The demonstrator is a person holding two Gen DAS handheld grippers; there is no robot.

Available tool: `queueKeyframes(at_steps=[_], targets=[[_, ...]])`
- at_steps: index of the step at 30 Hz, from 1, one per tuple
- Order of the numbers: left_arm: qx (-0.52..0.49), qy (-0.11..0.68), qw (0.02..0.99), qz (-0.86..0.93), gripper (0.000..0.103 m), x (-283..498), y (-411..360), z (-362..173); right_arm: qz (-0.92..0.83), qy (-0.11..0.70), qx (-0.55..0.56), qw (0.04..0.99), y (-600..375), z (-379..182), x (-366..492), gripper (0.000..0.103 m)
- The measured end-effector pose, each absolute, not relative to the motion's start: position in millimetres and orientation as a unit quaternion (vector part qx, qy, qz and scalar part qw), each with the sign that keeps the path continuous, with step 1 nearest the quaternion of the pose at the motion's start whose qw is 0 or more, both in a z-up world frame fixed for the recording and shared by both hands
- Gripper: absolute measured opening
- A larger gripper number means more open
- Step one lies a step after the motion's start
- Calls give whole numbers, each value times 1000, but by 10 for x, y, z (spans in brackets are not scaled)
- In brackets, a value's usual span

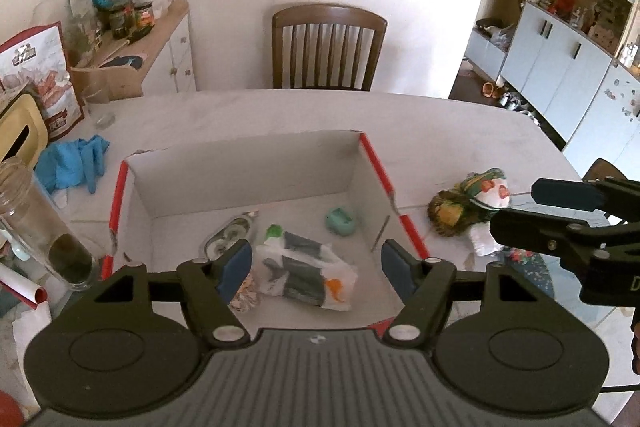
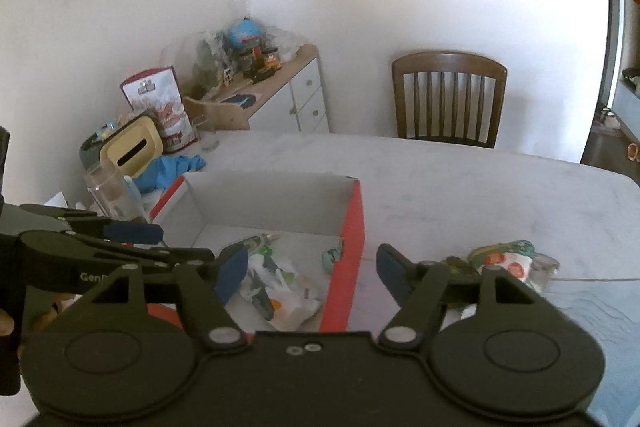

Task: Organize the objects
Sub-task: 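Move both tools back toward the plush pillow on the table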

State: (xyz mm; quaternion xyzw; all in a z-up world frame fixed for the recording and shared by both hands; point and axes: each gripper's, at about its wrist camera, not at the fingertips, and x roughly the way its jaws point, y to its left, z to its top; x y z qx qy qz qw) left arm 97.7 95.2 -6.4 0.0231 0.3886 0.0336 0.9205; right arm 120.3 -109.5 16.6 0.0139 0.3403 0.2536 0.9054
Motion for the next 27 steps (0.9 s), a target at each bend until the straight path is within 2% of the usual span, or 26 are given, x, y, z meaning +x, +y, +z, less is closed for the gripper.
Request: queueKeyframes(at_steps=[9, 10, 12, 15, 27], targets=[[34, 373, 927, 25, 72, 949, 564, -26, 226, 320, 33, 919, -1530, 202, 1039, 89], [37, 370, 928, 25, 78, 948, 510, -24, 225, 320, 34, 920, -1576, 198, 1023, 90], [40, 364, 931, 21, 84, 950, 415, -23, 220, 319, 39, 921, -1683, 185, 1001, 94], [45, 355, 934, 16, 84, 968, 245, -20, 215, 318, 46, 922, -1848, 157, 971, 99], [50, 358, 932, -10, 85, 1159, -318, -171, 180, 312, 58, 931, -2470, 68, 942, 102]])
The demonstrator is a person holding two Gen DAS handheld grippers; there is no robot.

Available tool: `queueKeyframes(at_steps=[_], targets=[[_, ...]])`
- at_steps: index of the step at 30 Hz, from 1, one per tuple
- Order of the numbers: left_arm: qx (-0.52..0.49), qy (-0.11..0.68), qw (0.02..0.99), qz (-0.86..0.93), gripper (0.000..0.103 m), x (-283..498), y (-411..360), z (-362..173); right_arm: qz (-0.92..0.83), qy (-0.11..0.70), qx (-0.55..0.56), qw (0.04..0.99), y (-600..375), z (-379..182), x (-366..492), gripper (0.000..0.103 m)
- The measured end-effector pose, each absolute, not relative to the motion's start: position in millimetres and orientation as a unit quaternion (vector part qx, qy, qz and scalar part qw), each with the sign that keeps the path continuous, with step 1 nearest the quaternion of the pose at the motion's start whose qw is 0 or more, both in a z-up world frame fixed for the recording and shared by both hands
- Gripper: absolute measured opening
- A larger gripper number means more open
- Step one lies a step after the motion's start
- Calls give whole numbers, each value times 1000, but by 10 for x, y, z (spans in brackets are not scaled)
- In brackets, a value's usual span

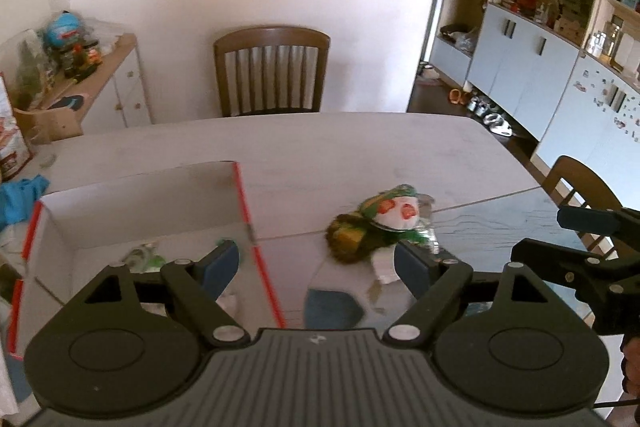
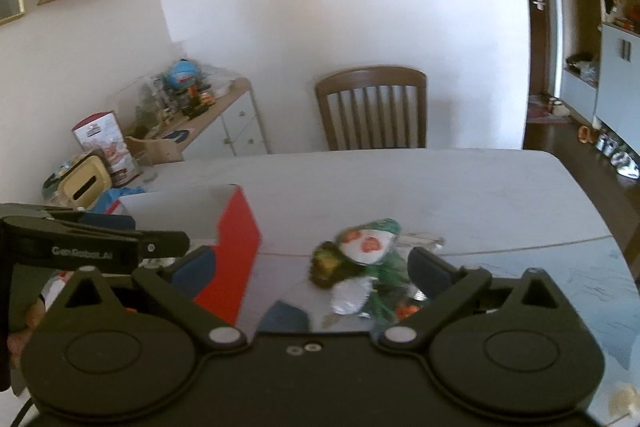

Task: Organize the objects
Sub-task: 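Move both tools back toward the plush pillow on the table, then lower the left tool onto the green-and-white plush pillow and close it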

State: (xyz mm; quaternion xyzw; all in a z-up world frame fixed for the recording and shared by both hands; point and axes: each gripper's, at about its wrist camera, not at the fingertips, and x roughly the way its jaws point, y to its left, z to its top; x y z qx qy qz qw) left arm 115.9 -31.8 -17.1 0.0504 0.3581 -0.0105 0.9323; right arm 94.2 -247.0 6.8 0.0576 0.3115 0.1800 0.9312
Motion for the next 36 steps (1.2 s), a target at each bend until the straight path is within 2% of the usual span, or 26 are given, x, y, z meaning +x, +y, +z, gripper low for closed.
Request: queueKeyframes(at_steps=[3, 4, 6, 28, 36], targets=[[51, 356, 933, -20, 88, 1208, -459, -230, 172, 315, 62, 931, -2632, 29, 953, 102], [49, 355, 933, -22, 96, 1222, -493, -256, 170, 315, 60, 932, -2669, 18, 954, 102], [47, 352, 934, -29, 101, 1254, -564, -300, 164, 315, 53, 933, -2753, -8, 955, 102], [65, 340, 938, -17, 101, 2125, -1061, -988, 120, 373, 22, 920, -3270, -748, 1275, 101], [77, 354, 932, -15, 101, 2420, -1150, -1252, 132, 392, -14, 910, -3236, -1123, 1439, 97]])
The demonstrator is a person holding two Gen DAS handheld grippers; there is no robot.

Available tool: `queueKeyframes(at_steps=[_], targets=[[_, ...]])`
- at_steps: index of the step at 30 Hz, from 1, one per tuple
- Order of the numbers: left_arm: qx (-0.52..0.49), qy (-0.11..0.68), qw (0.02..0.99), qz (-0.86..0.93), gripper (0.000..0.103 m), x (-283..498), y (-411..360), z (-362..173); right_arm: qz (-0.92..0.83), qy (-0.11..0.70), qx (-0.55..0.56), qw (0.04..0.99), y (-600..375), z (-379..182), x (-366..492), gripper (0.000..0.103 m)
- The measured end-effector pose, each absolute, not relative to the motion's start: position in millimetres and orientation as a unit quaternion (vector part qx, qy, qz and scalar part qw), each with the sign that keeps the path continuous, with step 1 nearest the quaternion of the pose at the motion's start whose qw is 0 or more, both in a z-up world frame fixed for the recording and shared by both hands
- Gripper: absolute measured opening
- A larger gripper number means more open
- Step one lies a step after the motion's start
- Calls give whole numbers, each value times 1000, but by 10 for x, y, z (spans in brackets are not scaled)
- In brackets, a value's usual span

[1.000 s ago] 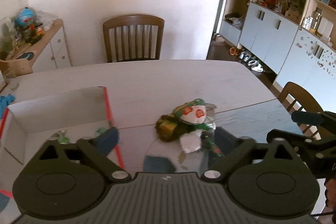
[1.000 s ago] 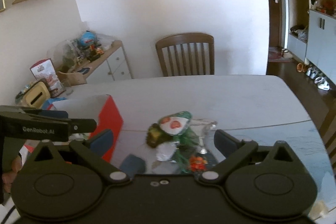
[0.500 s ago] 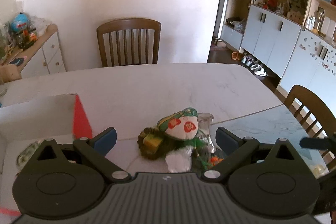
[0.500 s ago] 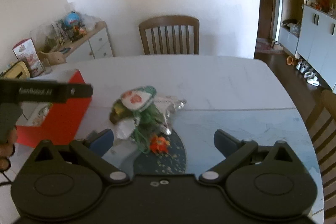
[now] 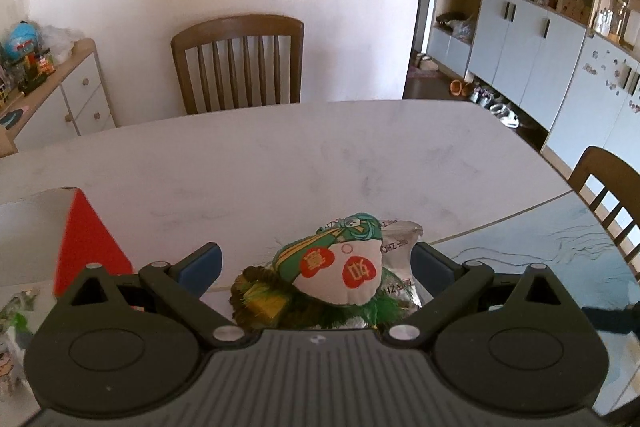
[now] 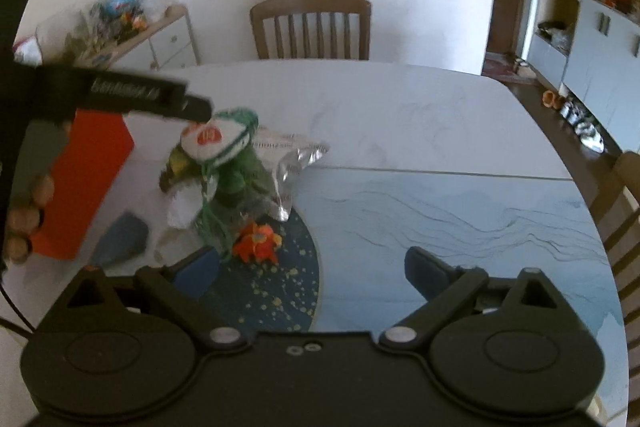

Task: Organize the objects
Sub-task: 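Lower the left tool onto the green-and-white plush pillow and close it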

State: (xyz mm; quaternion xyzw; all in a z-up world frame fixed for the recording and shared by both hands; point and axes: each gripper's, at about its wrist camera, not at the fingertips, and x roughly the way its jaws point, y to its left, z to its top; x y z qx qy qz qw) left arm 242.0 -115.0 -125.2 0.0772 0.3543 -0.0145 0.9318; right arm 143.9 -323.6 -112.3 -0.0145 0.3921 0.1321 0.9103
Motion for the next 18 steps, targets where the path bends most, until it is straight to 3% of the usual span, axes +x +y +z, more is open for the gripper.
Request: queueKeyframes(at_steps=[18], targets=[[55, 399, 915, -5, 100, 2727, -1094, -1621, 192, 404, -60, 892, -2905, -1525, 1590, 90]])
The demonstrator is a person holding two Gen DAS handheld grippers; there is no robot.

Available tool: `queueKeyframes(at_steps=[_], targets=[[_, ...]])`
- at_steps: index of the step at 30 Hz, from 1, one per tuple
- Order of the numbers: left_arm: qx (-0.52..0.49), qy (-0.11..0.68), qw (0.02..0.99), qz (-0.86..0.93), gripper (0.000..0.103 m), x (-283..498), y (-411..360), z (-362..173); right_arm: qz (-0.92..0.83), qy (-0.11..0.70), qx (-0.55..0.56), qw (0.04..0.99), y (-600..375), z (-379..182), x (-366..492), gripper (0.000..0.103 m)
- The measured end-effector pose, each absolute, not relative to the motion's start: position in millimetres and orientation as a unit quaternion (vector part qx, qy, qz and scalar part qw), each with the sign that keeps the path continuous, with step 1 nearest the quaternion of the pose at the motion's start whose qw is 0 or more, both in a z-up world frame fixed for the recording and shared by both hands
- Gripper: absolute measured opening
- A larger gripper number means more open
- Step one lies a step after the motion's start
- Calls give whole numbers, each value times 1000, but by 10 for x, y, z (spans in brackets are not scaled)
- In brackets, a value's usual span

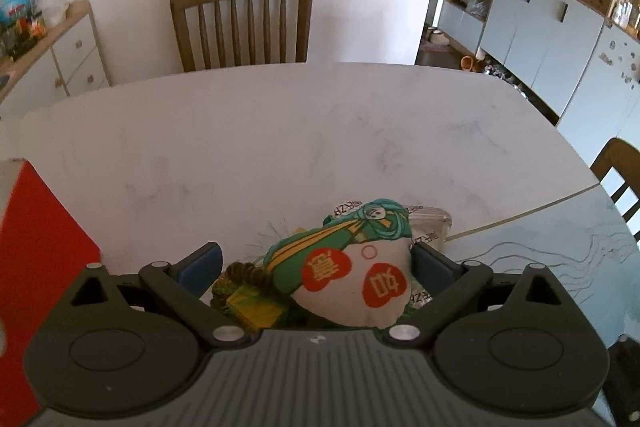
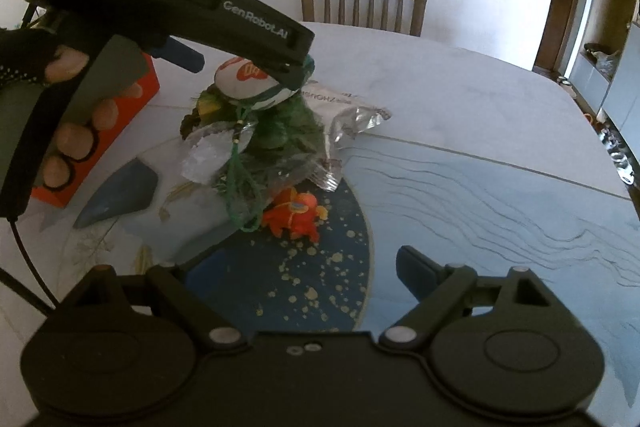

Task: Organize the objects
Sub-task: 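Lower the left tool onto the green-and-white plush pillow and close it, then lift the pillow with the left tool while the right tool grasps the orange fish toy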

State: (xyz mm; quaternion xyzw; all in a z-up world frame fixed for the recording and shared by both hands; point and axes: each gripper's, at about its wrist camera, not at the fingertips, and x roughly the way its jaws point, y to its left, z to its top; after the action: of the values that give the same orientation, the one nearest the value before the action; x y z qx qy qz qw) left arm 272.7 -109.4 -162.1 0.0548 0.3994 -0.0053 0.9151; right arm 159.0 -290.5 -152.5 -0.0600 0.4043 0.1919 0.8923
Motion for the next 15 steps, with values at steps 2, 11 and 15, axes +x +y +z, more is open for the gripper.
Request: queueKeyframes(at_steps=[2, 11, 15], targets=[[52, 400, 915, -7, 100, 2728, -1098, -1633, 193, 406, -60, 891, -2878, -1548, 1623, 89], [44, 405, 913, -32, 74, 2731, -1114, -1644, 202, 404, -70, 889, -2779, -1618, 1697, 85], [36, 403, 913, -45, 73, 2699, -1123, -1595, 204, 404, -74, 889, -2744, -1653, 1733, 82]])
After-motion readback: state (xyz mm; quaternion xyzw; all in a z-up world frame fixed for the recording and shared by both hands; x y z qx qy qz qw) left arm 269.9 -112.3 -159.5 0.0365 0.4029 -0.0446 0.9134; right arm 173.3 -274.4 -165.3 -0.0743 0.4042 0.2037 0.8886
